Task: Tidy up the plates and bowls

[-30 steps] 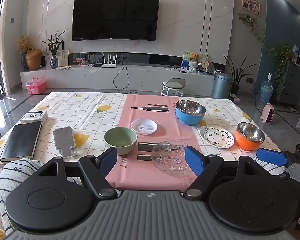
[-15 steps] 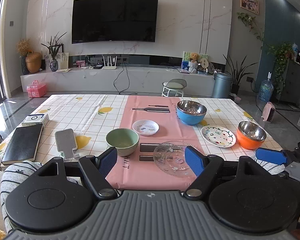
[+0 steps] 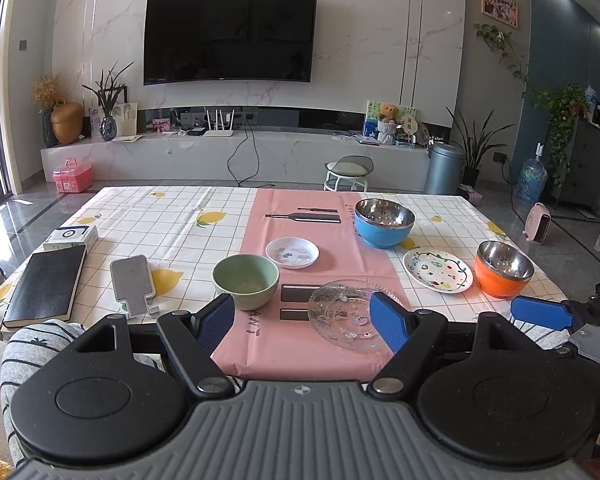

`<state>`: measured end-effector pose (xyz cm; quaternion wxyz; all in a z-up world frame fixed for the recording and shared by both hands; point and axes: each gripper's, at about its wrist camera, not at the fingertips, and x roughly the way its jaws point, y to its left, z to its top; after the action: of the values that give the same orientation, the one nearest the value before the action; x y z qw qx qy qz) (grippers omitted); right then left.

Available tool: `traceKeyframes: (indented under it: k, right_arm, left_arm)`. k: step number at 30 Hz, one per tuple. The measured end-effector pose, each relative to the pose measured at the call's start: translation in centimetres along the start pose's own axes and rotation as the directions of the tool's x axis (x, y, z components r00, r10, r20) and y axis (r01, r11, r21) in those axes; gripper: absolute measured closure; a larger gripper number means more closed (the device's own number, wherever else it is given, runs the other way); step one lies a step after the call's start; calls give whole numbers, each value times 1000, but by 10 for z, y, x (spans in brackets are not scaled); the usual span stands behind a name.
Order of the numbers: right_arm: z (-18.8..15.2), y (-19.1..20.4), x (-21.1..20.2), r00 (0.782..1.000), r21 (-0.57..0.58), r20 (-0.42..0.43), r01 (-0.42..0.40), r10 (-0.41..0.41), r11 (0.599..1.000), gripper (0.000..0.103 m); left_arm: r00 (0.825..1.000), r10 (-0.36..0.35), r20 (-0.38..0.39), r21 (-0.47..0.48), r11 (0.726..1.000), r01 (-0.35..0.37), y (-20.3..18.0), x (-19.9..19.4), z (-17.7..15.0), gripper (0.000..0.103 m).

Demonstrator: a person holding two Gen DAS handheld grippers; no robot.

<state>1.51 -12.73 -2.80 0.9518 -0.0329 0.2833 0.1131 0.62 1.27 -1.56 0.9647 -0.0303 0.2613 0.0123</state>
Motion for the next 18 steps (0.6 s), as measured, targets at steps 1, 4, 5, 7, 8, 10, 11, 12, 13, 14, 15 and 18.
traceKeyframes:
  k: [1,4,5,7,8,10,11,12,13,14,15,18]
  right_arm:
    - [0,0,0,1000,0,0,0,0,1000,3]
    - [0,0,0,1000,0,0,-1,1,1000,3]
    - [0,0,0,1000,0,0,-1,1,1000,3]
    - [0,0,0,1000,-1,1,-1,1,1000,3]
    - [0,0,0,1000,-1,1,-2,2,1000,3]
    - [-1,0,1,1000,-2,0,-2,2,1000,3]
    - [0,0,1,1000,-2,-1,-3,3,1000,3]
    - [0,0,1,1000,-2,-2,-4,4,1000,3]
    - [0,0,2,1000,-2,-3,-4,4,1000,3]
    - [-1,1,2,1000,-2,-3,-4,4,1000,3]
    - [-1,0,2,1000,-3,-3,-4,4,1000,3]
    - [-1,1,4,1000,-3,-5,-6,6,1000,3]
  left_arm:
    - [1000,-2,-2,-2,1000,2,0,0,0,12]
    - [1000,0,-3,-4,1000,0,1,0,0,12]
    - [1000,1,-3,-2,1000,-1,1,0,0,12]
    - [1000,2,-2,-2,1000,-2,2,0,-1,12]
    - [1000,2,-2,0,1000,-2,2,0,-1,12]
    - [1000,1,-4,-1,1000,-1,3,1,-1,12]
    - [1000,2,-6,-1,1000,-2,3,1,-1,12]
    - [1000,3,-6,-2,1000,-3,3,1,-1,12]
    - [1000,4,-6,-1,1000,-4,3,1,-1,12]
    - [1000,3,-6,0,1000,-3,3,1,-1,12]
    - [1000,4,-7,1,1000,-4,3,1,-1,12]
    - [1000,5,-6,1,1000,-5,3,1,-1,12]
